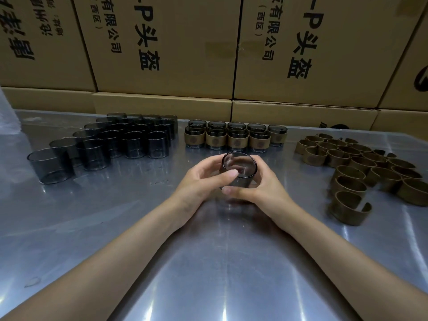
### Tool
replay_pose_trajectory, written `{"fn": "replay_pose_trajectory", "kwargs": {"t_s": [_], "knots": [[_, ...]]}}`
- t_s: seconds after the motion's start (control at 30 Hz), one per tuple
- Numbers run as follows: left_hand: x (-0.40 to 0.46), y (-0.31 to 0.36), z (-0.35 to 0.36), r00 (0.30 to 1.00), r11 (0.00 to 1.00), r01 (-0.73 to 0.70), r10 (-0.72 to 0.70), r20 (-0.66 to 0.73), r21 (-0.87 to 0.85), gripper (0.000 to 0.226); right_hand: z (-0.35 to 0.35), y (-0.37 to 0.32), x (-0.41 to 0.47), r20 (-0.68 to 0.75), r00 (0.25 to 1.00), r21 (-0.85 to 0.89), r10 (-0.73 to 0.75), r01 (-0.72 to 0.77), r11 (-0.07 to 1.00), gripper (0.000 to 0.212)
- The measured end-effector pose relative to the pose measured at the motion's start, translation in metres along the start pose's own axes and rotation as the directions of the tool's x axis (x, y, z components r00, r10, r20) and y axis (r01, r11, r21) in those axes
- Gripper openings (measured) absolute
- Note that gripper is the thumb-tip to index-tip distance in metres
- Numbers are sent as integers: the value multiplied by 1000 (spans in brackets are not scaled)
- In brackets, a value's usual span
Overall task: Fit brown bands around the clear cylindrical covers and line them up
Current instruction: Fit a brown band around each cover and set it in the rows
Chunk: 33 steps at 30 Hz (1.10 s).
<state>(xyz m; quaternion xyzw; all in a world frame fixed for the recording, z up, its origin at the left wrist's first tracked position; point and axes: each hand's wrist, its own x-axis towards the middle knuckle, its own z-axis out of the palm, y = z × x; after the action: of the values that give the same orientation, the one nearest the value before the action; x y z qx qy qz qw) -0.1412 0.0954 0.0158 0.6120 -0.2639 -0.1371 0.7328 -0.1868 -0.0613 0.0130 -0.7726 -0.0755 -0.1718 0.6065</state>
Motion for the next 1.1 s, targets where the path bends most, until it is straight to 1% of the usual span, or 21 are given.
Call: {"fn": "replay_pose_trajectory", "kwargs": {"t_s": [0.1,0.2,0.27,0.3,0.37,0.47,0.57,0.67,0.77,0.83,0.87,0.93,0.97,1.03,1.1], "knots": [[-1,-2,3,997,992,-51,58,-57,112,54,2,2,0,13,999,-69,-34,35,997,55],[0,-4,12,987,974,-63,94,-132,217,58,4,4,0,36,997,-144,-73,78,986,59],[0,-6,17,970,953,-64,128,-205,296,60,7,2,-2,61,993,-260,-97,110,959,62],[0,-7,19,959,948,-65,145,-242,310,55,8,1,-3,75,991,-315,-110,128,940,62],[-1,-6,21,941,950,-52,150,-304,307,44,10,-1,-5,98,986,-394,-135,163,905,63],[0,-4,21,916,967,-12,114,-384,256,31,11,-2,-7,126,980,-460,-154,195,866,66],[2,-3,20,909,977,22,69,-411,214,30,11,-4,-8,127,982,-474,-140,184,861,67],[-1,-1,21,917,985,50,22,-399,168,29,12,-4,-8,114,988,-466,-107,148,872,66],[-2,2,26,941,999,28,-20,-337,18,33,11,-3,-4,31,996,-416,-88,93,905,58],[-4,4,28,962,1000,19,-15,-274,13,39,9,-4,-2,-46,998,-350,-44,25,936,53],[-5,5,29,971,1000,5,1,-238,27,41,7,-5,-2,-67,998,-272,-6,-12,962,50],[-7,5,29,982,996,-31,45,-184,78,48,5,-7,-2,-74,995,-44,68,-72,996,44],[-8,5,28,982,991,-58,79,-171,123,54,4,-8,-2,-74,991,60,110,-106,993,45],[-9,4,27,969,955,-148,191,-154,256,59,3,-10,-2,-60,978,212,197,-181,960,52],[-10,4,27,951,900,-227,288,-115,372,64,0,-15,-1,13,964,335,266,-254,907,51]]}}
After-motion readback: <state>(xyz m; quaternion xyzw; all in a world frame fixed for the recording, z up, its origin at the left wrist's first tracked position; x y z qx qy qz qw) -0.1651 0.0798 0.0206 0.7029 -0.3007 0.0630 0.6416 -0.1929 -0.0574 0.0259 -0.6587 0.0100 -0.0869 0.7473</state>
